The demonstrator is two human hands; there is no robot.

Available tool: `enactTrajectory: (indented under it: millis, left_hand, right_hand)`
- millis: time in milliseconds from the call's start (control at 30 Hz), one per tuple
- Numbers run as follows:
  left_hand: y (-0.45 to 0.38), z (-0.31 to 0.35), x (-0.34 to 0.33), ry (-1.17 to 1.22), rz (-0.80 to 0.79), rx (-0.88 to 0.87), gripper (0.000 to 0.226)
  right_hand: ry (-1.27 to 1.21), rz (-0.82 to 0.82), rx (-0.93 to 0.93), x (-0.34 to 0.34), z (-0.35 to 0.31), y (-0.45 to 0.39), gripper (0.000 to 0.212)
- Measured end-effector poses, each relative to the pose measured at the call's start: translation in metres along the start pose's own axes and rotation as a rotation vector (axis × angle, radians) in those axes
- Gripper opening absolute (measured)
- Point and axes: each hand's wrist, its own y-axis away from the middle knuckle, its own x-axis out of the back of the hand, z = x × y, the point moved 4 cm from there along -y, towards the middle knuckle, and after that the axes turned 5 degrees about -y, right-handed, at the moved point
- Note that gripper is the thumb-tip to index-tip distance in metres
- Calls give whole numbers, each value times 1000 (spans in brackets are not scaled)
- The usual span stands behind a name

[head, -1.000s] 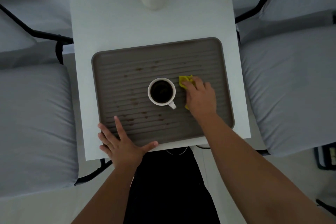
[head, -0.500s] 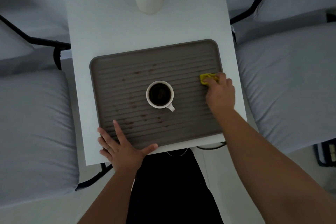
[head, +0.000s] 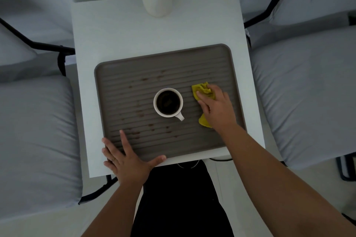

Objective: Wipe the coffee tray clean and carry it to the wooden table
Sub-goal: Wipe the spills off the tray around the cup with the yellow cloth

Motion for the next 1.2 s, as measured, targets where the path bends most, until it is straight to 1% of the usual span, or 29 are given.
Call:
enactTrajectory:
  millis: [33, 67, 133, 167, 200, 233, 300, 333, 367, 400, 433, 467, 500, 533, 600, 667, 733, 767, 800, 867, 933, 1000, 1033, 1100, 1167, 1200]
  left_hand:
    - [0, -1, 0, 1, 3, -3, 152]
    - [-1, -1, -1, 3, 9, -5, 152]
    - [-2, -2, -1, -2, 11, -4, 152]
    - [-2, -2, -2, -8, 12, -1, 153]
    - [-2, -2, -2, -12, 16, -1, 153]
    - [-3, -2, -2, -11, 19, -3, 153]
    - [-4, -3, -3, -7, 19, -9, 153]
    - [-4, -3, -3, -8, 19, -7, 153]
    - [-3, -3, -4, -11, 15, -3, 154]
    - [-3, -3, -4, -13, 11, 2, 154]
    - [-3, -2, -3, -14, 9, 4, 155]
    - [-4, -2, -3, -13, 8, 6, 155]
    - [-4, -2, -3, -10, 5, 8, 155]
    - [-3, -2, -3, -10, 5, 7, 155]
    - [-4, -2, -3, -9, 13, 0, 155]
    - [-3, -1, -3, 2, 15, -6, 155]
    - [-3, -1, -4, 4, 20, -10, 154]
    - [-3, 0, -3, 6, 18, -8, 154]
    - [-3, 0, -3, 7, 18, -9, 154]
    - [-3, -1, -3, 12, 16, -9, 154]
    - [-3, -2, -4, 7, 19, -15, 153]
    - [-4, -3, -4, 1, 25, -20, 153]
    - [-4, -3, -4, 2, 27, -24, 152]
    - [-5, -1, -4, 5, 22, -28, 152]
    - [-3, 0, -3, 10, 14, -25, 152]
    - [-3, -1, -3, 17, 17, -23, 152]
  right_hand:
    - [-29, 21, -7, 3, 5, -5, 28]
    - [-56, 65, -38, 7, 11, -9, 29]
    - [-106, 153, -205, 17, 27, -19, 44]
    - [-93, 195, -287, 19, 32, -21, 50]
    - [-68, 217, -330, 18, 31, -23, 50]
    - [-49, 225, -330, 13, 25, -23, 45]
    - [-92, 152, -287, 2, 3, -24, 33]
    - [-103, 110, -216, -2, -8, -23, 32]
    - [-77, 59, -146, -2, -15, -23, 37]
    - [-44, 21, -113, 0, -11, -25, 39]
    - [-32, 0, -146, 8, -4, -28, 38]
    - [11, -17, -219, 14, 9, -30, 36]
    - [24, 9, -292, 21, 21, -32, 36]
    - [25, 74, -359, 25, 29, -32, 37]
    - [-20, 161, -458, 22, 27, -28, 33]
    - [-79, 102, -428, 4, -6, -26, 27]
    - [-69, -20, -214, -10, -38, -28, 29]
    - [-60, -27, -151, -14, -41, -28, 33]
    - [-46, -26, -152, -9, -36, -31, 37]
    - [-42, -5, -271, 6, -8, -37, 44]
    - [23, 70, -364, 21, 17, -38, 51]
    - [54, 96, -437, 23, 21, -37, 51]
    - [41, 92, -441, 20, 15, -38, 51]
    - [44, 16, -364, 8, -7, -40, 50]
    - [109, -109, -203, -2, -25, -42, 51]
    - [132, -133, -143, -1, -29, -45, 50]
